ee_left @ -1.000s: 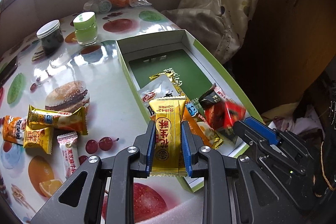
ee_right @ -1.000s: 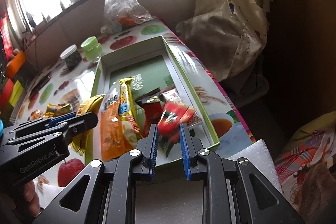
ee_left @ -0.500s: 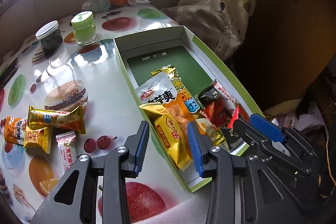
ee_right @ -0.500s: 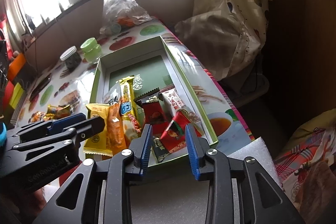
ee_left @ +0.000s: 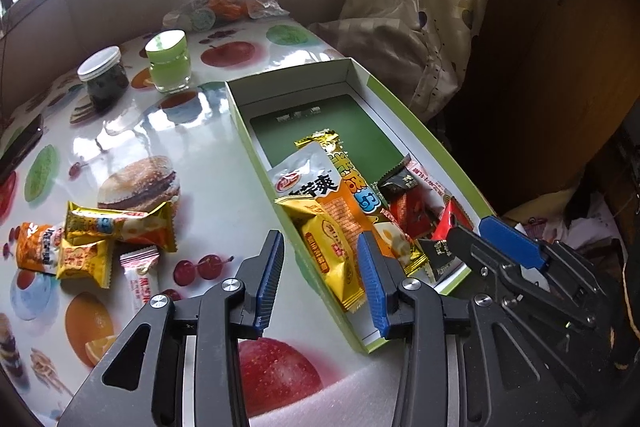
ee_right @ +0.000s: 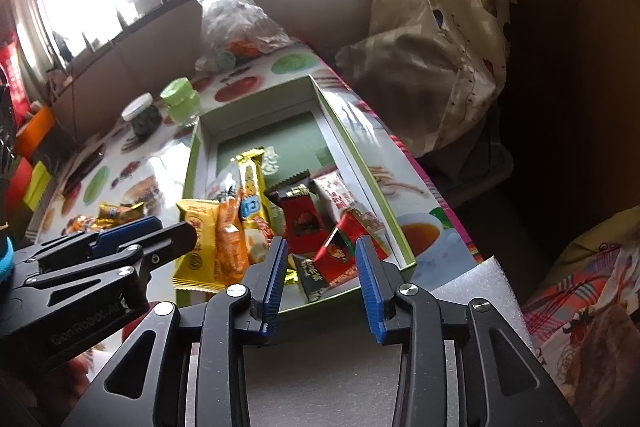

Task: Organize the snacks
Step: 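Move both tools back over the snack pile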

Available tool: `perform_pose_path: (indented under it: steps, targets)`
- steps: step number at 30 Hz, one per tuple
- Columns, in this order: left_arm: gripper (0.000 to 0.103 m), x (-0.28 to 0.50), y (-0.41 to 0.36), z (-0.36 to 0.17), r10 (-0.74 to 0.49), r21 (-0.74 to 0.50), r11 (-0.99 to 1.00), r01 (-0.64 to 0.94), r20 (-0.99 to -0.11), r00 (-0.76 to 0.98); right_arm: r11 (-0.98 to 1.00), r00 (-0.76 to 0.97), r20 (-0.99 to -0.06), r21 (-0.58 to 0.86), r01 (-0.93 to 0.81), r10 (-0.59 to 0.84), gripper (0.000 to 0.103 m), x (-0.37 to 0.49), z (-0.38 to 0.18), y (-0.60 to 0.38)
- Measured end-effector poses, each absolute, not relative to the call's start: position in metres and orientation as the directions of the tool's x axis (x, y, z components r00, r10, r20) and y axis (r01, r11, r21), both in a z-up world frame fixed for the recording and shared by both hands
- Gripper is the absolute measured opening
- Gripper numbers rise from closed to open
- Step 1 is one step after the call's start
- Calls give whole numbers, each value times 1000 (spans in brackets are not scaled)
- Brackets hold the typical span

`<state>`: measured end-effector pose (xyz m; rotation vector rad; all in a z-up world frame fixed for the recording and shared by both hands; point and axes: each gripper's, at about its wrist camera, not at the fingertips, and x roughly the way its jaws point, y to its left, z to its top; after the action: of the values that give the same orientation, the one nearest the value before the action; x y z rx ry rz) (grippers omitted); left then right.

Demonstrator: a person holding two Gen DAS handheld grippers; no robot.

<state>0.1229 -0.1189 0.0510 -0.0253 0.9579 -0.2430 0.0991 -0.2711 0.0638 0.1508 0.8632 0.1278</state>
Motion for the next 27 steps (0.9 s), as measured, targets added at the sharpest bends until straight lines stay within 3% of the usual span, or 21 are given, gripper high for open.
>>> perform_pose_path:
  steps: [2,27]
  targets:
    - [51,119,-116,53,-217,-130,973,192,-802,557,982,651,-738,182,-60,177,36,97,66,-269]
    - [51,70,-42,64,-61,-61,998,23,-753,655,944,634,-701,220,-244,327,38,77,80,-199]
